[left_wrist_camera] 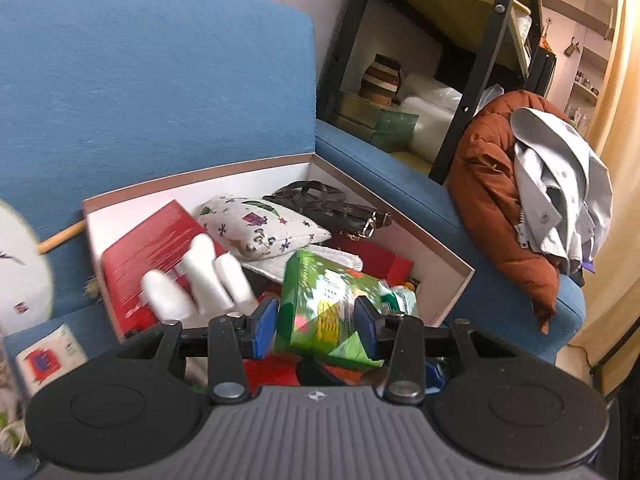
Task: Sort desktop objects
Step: 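Lower the green snack box into the cardboard box and release, then move the right tool back toward the black charger box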
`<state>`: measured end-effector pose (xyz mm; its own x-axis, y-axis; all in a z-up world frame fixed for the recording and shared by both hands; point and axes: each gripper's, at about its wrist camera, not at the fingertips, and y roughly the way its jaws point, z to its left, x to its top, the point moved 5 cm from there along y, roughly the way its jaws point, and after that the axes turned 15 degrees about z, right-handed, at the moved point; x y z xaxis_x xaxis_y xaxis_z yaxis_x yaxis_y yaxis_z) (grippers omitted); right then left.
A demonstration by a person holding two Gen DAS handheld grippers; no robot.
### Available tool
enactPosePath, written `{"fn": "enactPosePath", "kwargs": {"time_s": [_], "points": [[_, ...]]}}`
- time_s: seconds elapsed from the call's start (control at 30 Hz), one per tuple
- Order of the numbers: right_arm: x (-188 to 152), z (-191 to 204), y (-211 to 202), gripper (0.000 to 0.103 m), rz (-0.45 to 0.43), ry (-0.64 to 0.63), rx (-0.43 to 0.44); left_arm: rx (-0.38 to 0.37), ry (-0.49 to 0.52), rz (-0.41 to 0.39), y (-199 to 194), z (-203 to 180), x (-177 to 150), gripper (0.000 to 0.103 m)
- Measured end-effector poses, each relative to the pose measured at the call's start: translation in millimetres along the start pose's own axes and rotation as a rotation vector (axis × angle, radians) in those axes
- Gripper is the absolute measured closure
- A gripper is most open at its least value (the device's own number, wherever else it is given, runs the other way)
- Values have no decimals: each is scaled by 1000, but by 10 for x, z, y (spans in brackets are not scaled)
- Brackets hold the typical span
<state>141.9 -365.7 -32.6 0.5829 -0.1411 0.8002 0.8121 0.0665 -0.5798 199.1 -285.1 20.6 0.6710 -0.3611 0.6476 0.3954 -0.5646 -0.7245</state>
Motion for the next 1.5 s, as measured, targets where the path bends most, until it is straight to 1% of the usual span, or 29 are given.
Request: {"fn": "enactPosePath", "kwargs": {"time_s": [0.13, 0.23, 0.33, 0.4, 0.47, 0.53, 0.57, 0.6, 0.63, 0.67, 0.73, 0.77, 0.83, 0.93, 1.03, 1.2, 1.27, 1.33, 1.5], "points": [[-24, -53, 146, 55, 0, -1, -56, -25, 18, 2, 143, -36, 89, 51], [-18, -105, 164, 55, -17, 6, -91, -25, 26, 8, 217, -73, 117, 51], [-6, -151, 188, 55, -30, 11, -110, -18, 8, 28, 338, -52, 144, 51], [-11, -152, 205, 55, -37, -10, -136, -31, -17, 27, 352, -28, 142, 51], [-17, -144, 185, 53, -46, -25, -144, -51, -31, -1, 283, -18, 118, 44], [-19, -139, 146, 40, -59, -28, -146, -53, -33, -31, 178, -2, 78, 27], [-26, -133, 126, 37, -66, -32, -146, -44, -33, -44, 128, 7, 57, 24], [-33, -123, 109, 29, -71, -36, -143, -32, -33, -57, 79, 19, 32, 20], [-42, -111, 90, 21, -76, -40, -138, -20, -34, -65, 41, 32, 12, 20], [-53, -96, 70, 20, -85, -45, -132, -12, -36, -68, 2, 44, -14, 19], [-71, -58, 35, 15, -95, -58, -124, 4, -49, -66, -68, 73, -77, 12], [-80, -38, 21, 14, -100, -68, -122, 14, -60, -64, -103, 89, -112, 11], [-105, 0, -16, 9, -106, -82, -117, 34, -83, -73, -199, 122, -206, 10], [-133, 50, -86, 7, -127, -90, -101, 55, -98, -104, -368, 153, -378, 10], [-169, 99, -136, 7, -135, -93, -100, 95, -122, -127, -533, 193, -536, 9], [-254, 235, -241, 7, -115, -78, -80, 151, -217, -118, -811, 355, -873, 9], [-311, 371, -281, 2, -89, -103, -68, 200, -236, -108, -938, 441, -1004, 9], [-390, 535, -336, 2, -69, -140, -44, 263, -268, -89, -1035, 551, -1136, 9], [-597, 1024, -468, 2, -4, -253, 33, 374, -385, -75, -1234, 871, -1472, 9]]}}
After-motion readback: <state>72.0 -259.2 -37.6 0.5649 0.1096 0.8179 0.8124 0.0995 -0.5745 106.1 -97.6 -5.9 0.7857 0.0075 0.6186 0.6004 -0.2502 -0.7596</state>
